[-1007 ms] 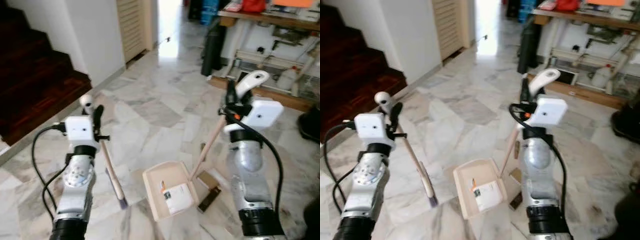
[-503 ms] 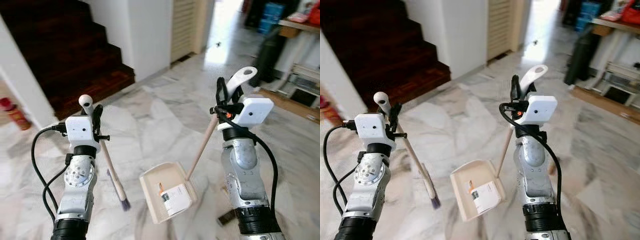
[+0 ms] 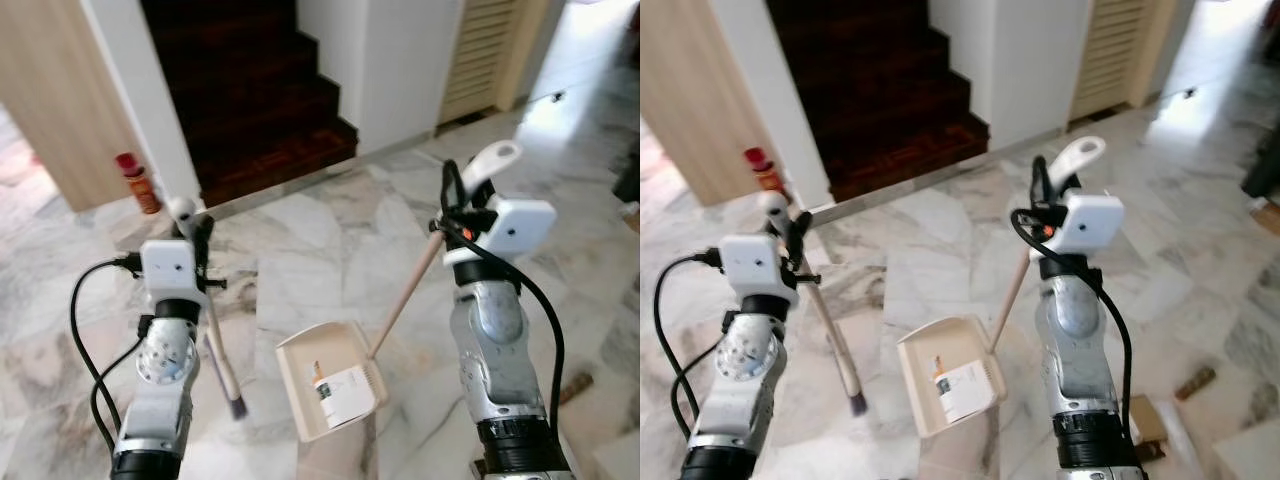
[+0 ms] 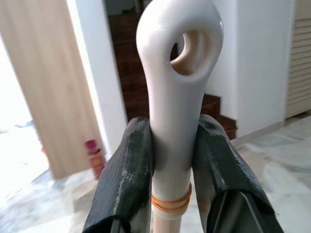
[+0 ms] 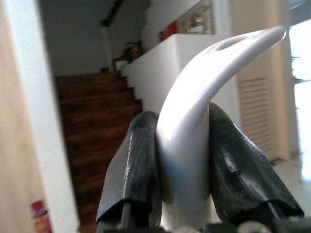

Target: Sweep floor

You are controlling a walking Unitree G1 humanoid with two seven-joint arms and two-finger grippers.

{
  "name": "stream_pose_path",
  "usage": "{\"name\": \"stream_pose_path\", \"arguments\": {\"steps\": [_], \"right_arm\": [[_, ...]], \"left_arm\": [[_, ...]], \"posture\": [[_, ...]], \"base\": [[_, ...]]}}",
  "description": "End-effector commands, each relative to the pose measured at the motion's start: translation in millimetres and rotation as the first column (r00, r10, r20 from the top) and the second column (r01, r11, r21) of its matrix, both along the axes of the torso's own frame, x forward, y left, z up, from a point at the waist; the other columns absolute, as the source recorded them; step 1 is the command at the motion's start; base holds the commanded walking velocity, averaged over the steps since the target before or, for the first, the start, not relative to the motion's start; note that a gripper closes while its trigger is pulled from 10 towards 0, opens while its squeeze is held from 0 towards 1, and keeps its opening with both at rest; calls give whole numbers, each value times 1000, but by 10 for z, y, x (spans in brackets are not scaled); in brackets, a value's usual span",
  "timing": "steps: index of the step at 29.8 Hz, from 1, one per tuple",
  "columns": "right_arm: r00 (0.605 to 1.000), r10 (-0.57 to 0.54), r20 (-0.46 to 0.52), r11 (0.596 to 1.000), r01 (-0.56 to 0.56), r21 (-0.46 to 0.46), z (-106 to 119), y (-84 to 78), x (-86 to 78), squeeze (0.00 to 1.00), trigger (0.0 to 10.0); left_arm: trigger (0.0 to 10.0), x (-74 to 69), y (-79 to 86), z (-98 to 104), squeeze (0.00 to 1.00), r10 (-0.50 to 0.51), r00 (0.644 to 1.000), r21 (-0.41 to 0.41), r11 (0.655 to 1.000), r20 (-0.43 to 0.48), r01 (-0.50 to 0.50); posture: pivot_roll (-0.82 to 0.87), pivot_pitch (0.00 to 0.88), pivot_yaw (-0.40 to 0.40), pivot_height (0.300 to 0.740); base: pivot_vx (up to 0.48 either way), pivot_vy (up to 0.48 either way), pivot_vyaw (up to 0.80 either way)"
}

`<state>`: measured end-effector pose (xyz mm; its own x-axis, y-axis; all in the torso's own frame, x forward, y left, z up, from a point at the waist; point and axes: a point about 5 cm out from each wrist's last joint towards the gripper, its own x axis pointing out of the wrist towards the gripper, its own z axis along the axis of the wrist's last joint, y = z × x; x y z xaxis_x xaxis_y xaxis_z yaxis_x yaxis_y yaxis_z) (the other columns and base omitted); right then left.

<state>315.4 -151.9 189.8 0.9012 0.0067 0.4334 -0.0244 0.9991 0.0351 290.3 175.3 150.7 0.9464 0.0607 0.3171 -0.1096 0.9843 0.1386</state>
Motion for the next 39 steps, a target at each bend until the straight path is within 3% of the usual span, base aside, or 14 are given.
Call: {"name": "stream_pose_path", "arguments": {"steps": [1, 4, 10, 20, 24, 39], "right_arm": [[998, 22, 51, 1000, -22, -4, 58, 25, -35, 0, 10000], [999, 25, 27, 999, -24, -41, -53, 26, -75, 0, 10000], [998, 62, 0, 993, -62, -101, -226, 30, -209, 0, 10000], [993, 56, -99, 989, -69, -132, -527, -107, -454, 0, 10000], [994, 50, -98, 991, -61, -119, -501, -161, -449, 0, 10000], [995, 84, -50, 992, -88, -95, -325, 43, -326, 0, 10000]], "left_arm": [[10000, -31, 10, 75, 0, -6, 999, 49, 999, 46, 4], [10000, -71, -16, 3, 0, -29, 999, 95, 995, 22, 27], [10000, -142, -68, 41, 0, -43, 998, 94, 995, 44, 39], [10000, -311, -106, 3, 0, -65, 997, 154, 986, 39, 58], [10000, -338, -85, 0, 0, -67, 997, 159, 985, 27, 62], [10000, -290, -87, 32, 0, -28, 999, 137, 990, 26, 24]], "posture": [[-6, 0, 12, 740], [-23, 0, 23, 740], [-26, 0, 24, 740], [-32, 0, 33, 740], [-36, 0, 34, 740], [-12, 0, 17, 740]], "base": [[0, 0, 706], [0, 0, 710], [0, 0, 710], [0, 0, 337], [0, 0, 0], [0, 0, 103]]}}
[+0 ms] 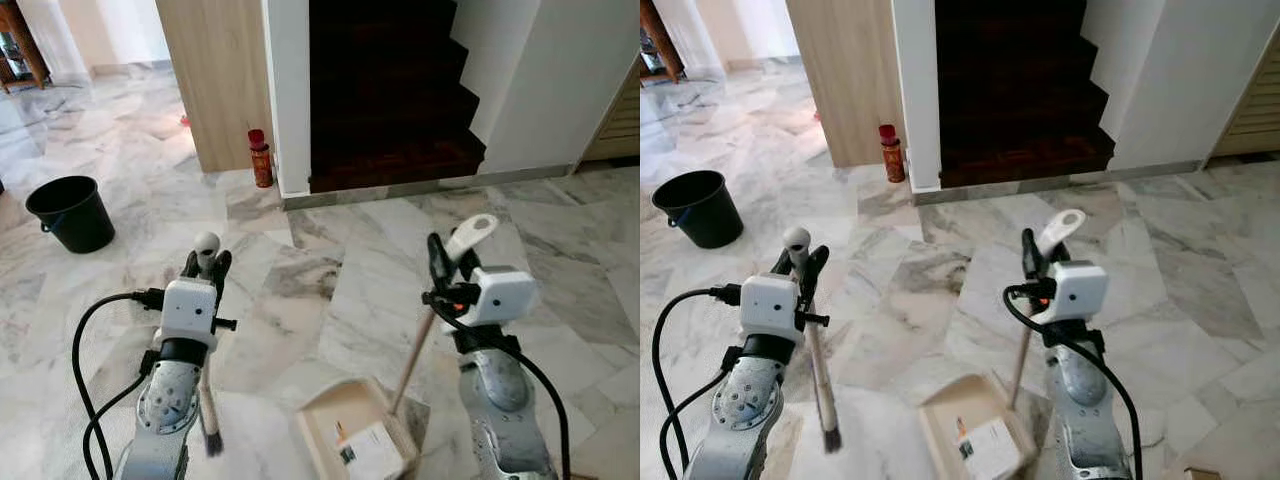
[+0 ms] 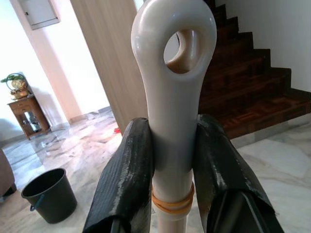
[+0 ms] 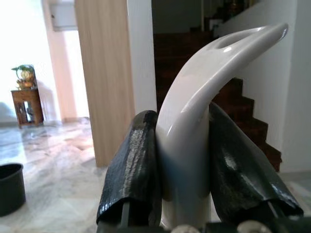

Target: Sweep floor

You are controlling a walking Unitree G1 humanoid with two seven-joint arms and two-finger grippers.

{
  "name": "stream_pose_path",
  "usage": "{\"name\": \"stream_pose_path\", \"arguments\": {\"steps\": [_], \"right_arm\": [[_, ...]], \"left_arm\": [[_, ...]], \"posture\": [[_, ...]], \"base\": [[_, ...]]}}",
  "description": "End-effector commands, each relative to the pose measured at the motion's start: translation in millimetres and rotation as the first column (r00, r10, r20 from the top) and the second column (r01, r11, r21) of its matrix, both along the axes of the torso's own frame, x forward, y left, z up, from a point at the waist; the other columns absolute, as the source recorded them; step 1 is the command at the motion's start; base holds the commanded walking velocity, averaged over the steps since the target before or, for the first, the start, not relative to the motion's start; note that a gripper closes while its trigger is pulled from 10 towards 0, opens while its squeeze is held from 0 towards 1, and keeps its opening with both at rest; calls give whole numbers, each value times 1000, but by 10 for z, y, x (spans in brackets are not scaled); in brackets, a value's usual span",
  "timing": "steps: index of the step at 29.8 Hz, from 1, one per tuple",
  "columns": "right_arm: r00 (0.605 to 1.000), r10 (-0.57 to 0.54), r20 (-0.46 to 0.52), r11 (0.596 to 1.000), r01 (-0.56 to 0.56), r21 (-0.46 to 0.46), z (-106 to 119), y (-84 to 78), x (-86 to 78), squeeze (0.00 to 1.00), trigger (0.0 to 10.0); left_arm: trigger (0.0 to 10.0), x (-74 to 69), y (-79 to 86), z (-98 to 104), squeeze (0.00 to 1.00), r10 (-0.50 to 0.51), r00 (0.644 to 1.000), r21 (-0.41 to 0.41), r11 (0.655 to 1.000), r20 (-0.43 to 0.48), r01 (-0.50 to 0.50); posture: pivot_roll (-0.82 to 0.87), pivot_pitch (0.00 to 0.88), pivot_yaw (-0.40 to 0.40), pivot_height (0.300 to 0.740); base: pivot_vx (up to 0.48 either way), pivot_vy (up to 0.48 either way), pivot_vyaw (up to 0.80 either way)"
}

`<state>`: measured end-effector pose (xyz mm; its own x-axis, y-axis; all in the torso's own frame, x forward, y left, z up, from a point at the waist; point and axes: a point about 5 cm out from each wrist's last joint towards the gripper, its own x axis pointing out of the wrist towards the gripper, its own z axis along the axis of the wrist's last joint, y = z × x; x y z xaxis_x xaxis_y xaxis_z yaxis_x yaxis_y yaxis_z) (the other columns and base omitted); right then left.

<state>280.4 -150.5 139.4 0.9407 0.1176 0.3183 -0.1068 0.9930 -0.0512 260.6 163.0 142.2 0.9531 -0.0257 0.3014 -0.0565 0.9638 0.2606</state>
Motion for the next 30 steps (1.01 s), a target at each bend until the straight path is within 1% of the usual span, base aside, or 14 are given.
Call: {"name": "stream_pose_path", "arguments": {"steps": [1, 4, 15, 17, 22, 25, 30], "right_arm": [[997, 21, 71, 1000, -20, -11, 188, 46, 32, 0, 10000], [997, 32, 70, 999, -33, 8, 192, 57, 33, 0, 10000], [996, 56, 63, 998, -58, 30, 201, 108, 25, 0, 10000], [996, 67, 59, 996, -70, 50, 196, 116, 28, 0, 10000], [996, 62, 61, 997, -65, 48, 216, 109, 38, 0, 10000], [995, 71, 63, 997, -73, 36, 234, 127, 50, 0, 10000], [995, 83, 59, 995, -85, 43, 235, 152, 43, 0, 10000]], "left_arm": [[10000, 6, 22, 114, 0, 18, 999, 15, 1000, 47, -18], [10000, 4, 7, 113, 0, 15, 999, 14, 1000, 46, -16], [10000, 7, -48, 112, 0, -5, 999, 28, 1000, 40, 4], [10000, 8, -52, 109, 0, -6, 999, 27, 1000, 37, 5], [10000, 4, -67, 101, 0, -10, 999, 26, 1000, 31, 9], [10000, 9, -79, 97, 0, -13, 1000, 29, 999, 26, 12], [10000, 4, -87, 96, 0, -16, 1000, 29, 999, 25, 15]], "posture": [[-12, 0, 17, 740], [-9, 0, 18, 740], [-10, 0, 18, 740], [-10, 0, 18, 740], [-13, 0, 14, 740], [-11, 0, 12, 740], [-12, 0, 11, 740]], "base": [[0, 0, 800], [0, 0, 800], [0, 0, 785], [0, 0, 0], [0, 0, 0], [252, 0, 0], [274, 0, 0]]}}
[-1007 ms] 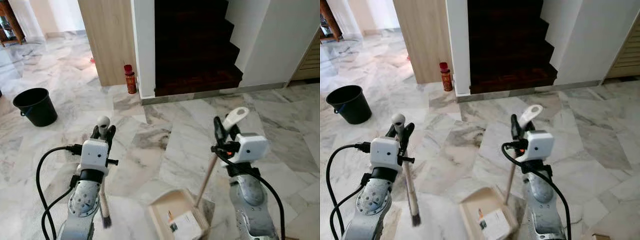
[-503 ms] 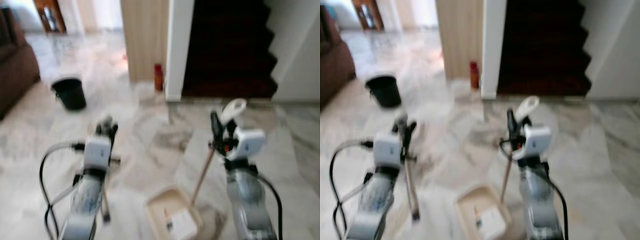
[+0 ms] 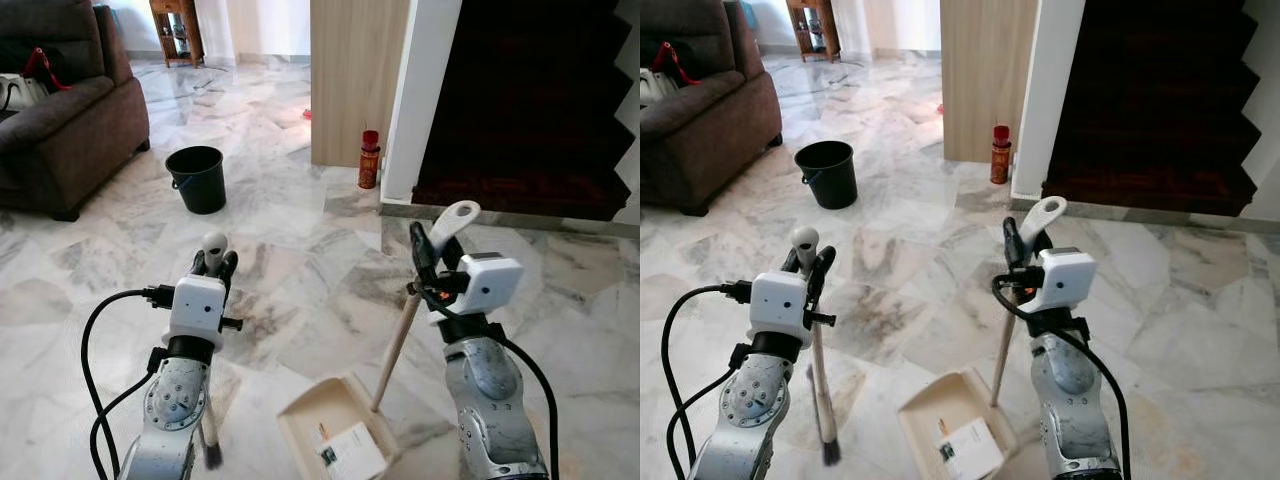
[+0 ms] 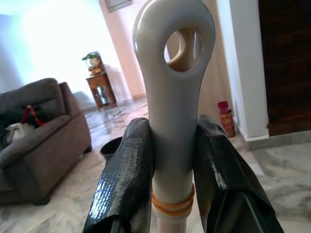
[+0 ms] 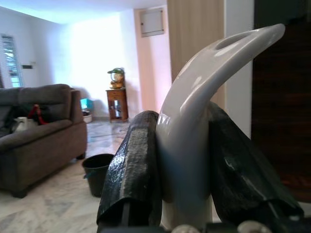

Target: Sweep floor

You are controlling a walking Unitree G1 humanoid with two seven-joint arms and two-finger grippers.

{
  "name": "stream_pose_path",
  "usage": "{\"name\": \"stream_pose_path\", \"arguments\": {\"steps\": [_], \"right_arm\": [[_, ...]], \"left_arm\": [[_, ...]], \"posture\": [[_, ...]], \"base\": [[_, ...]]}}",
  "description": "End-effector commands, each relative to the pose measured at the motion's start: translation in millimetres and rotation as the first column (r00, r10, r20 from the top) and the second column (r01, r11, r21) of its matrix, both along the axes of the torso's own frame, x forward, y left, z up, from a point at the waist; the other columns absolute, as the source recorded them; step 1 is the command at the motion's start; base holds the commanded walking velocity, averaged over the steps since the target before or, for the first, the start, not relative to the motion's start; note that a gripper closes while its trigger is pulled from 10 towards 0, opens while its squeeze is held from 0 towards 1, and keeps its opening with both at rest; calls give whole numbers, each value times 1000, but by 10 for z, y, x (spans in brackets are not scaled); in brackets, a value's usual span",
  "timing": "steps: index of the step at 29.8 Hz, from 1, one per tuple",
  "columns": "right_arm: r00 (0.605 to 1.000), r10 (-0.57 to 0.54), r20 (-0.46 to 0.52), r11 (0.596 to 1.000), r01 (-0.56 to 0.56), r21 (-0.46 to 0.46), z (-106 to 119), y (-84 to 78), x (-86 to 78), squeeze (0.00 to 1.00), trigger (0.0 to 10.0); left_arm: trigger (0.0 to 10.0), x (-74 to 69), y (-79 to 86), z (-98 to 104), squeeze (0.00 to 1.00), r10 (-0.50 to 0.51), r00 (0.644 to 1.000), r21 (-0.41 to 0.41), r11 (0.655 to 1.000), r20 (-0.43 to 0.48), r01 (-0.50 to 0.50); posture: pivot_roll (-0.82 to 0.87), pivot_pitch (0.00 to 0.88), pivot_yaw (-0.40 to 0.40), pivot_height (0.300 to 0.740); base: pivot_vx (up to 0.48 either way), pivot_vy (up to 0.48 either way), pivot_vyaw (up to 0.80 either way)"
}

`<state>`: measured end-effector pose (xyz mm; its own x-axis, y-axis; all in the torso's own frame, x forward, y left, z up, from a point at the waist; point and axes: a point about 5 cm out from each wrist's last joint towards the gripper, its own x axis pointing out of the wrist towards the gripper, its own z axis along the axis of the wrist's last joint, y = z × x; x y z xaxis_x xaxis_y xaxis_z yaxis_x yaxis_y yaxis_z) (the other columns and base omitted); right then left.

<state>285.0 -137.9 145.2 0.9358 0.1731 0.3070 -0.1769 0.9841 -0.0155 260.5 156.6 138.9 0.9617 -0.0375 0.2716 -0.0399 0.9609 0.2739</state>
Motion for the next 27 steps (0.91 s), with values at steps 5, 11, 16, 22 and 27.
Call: {"name": "stream_pose_path", "arguments": {"steps": [5, 11, 16, 22, 27], "right_arm": [[997, 31, 70, 999, -33, 15, 176, 53, -10, 0, 10000], [997, 39, 73, 999, -40, 14, 188, 68, -3, 0, 10000], [996, 65, 53, 998, -65, -2, 153, 115, -11, 0, 10000], [994, 68, -81, 997, -65, 37, 29, 155, 29, 0, 10000], [989, -54, -138, 983, 76, 165, 50, 56, 91, 0, 10000]], "left_arm": [[10000, -6, -45, 121, 0, -15, 998, 15, 1000, 54, 14], [10000, -11, -54, 118, 0, -24, 998, 14, 1000, 52, 23], [10000, -15, -58, 111, 0, -32, 998, 12, 999, 48, 31], [10000, -18, -68, 100, 0, -39, 998, 13, 999, 42, 39], [10000, -17, -68, 105, 0, -41, 998, 13, 999, 40, 41]], "posture": [[-14, 0, 12, 740], [-17, 0, 13, 740], [-13, 0, 15, 740], [-13, 0, 17, 740], [-10, 0, 17, 740]], "base": [[293, 0, 0], [309, 0, 0], [323, 0, 0], [318, 0, 0], [321, 0, 0]]}}
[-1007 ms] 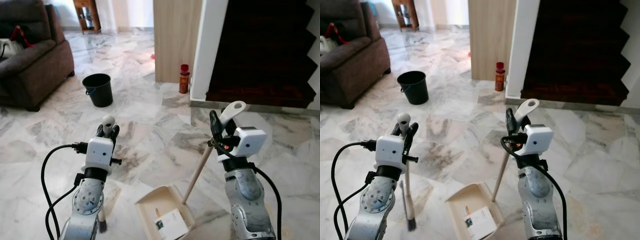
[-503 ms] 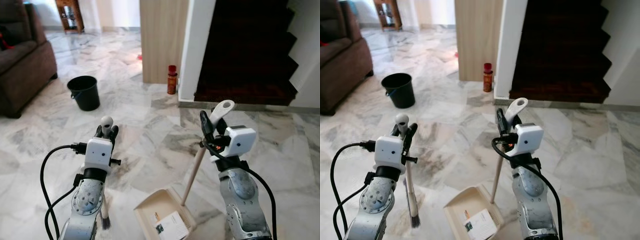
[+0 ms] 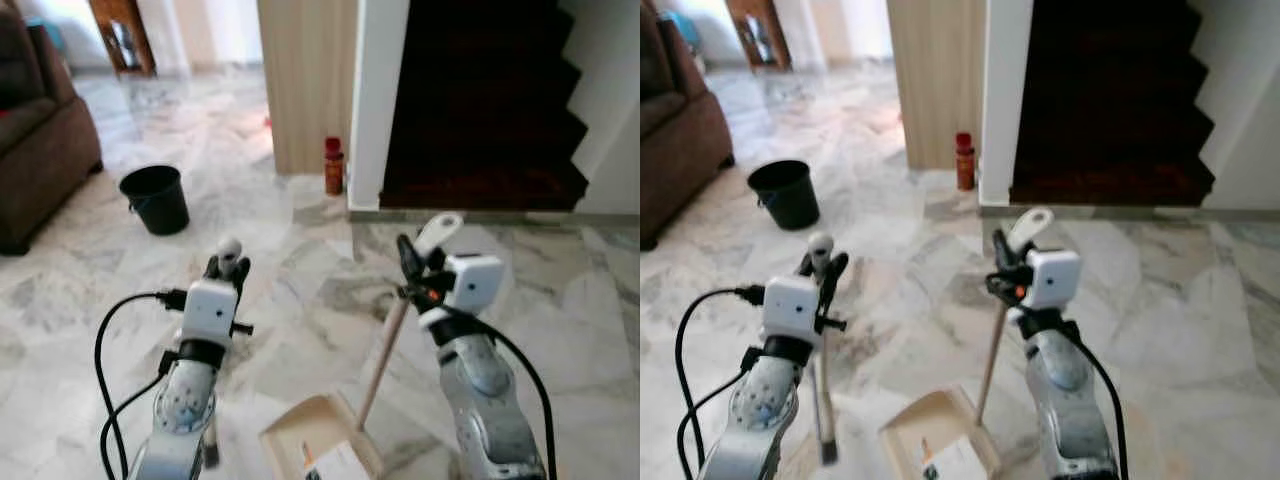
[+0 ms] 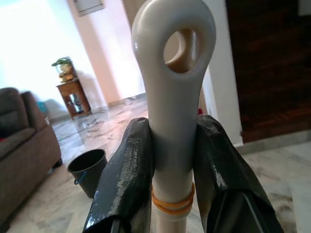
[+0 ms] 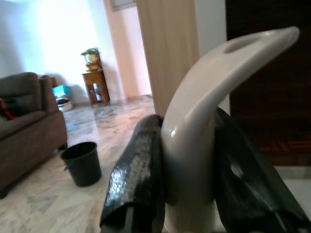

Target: Sweep floor

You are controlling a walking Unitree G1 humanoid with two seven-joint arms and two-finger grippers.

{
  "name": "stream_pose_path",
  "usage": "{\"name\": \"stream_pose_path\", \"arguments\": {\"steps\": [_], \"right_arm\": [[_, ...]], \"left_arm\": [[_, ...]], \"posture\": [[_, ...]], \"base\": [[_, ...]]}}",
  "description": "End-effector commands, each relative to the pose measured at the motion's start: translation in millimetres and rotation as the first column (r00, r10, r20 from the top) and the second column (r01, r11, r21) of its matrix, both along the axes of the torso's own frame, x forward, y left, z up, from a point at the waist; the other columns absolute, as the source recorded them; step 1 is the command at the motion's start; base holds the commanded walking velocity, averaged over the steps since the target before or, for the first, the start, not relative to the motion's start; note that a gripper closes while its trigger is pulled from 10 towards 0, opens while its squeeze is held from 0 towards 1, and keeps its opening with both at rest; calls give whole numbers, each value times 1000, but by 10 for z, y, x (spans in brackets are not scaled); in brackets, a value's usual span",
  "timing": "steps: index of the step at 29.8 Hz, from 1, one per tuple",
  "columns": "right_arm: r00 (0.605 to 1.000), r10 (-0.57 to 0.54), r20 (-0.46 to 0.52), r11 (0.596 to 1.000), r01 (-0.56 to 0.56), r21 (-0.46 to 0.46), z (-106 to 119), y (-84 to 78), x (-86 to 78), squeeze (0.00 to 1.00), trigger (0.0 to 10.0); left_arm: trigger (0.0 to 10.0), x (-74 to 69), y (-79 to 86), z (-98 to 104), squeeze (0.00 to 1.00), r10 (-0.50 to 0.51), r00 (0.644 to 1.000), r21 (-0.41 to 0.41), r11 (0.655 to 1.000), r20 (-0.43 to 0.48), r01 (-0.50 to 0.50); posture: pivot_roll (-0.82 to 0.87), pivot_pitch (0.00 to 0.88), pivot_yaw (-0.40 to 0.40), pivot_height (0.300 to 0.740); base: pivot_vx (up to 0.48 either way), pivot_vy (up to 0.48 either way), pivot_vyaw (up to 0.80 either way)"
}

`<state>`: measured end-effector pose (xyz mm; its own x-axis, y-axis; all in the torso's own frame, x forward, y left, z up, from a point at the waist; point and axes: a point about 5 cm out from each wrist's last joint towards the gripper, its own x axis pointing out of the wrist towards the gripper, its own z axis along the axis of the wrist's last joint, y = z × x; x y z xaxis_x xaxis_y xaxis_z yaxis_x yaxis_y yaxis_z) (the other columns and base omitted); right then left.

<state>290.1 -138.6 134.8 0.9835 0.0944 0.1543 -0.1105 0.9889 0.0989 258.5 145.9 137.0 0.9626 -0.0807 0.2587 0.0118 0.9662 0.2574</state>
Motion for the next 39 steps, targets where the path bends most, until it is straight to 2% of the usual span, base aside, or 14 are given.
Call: {"name": "stream_pose_path", "arguments": {"steps": [1, 12, 15, 39], "right_arm": [[999, -23, 23, 997, 21, 77, 145, 58, 46, 0, 10000], [998, -49, -48, 996, 52, 67, 187, 117, 76, 0, 10000], [998, -43, -39, 994, 47, 95, 213, 134, 89, 0, 10000], [999, 27, -35, 995, -23, 102, 251, 210, 94, 0, 10000]], "left_arm": [[10000, 4, 40, 125, 0, 9, 998, 28, 1000, 55, -10], [10000, 9, 29, 122, 0, 12, 999, 23, 1000, 49, -13], [10000, 14, 24, 127, 0, 14, 999, 21, 1000, 51, -16], [10000, 1, 18, 132, 0, 18, 999, 16, 1000, 49, -19]], "posture": [[-11, 0, 17, 740], [-6, 0, 13, 740], [-2, 0, 12, 740], [11, 0, 6, 740]], "base": [[319, 0, 0], [320, 0, 0], [320, 0, 0], [321, 0, 0]]}}
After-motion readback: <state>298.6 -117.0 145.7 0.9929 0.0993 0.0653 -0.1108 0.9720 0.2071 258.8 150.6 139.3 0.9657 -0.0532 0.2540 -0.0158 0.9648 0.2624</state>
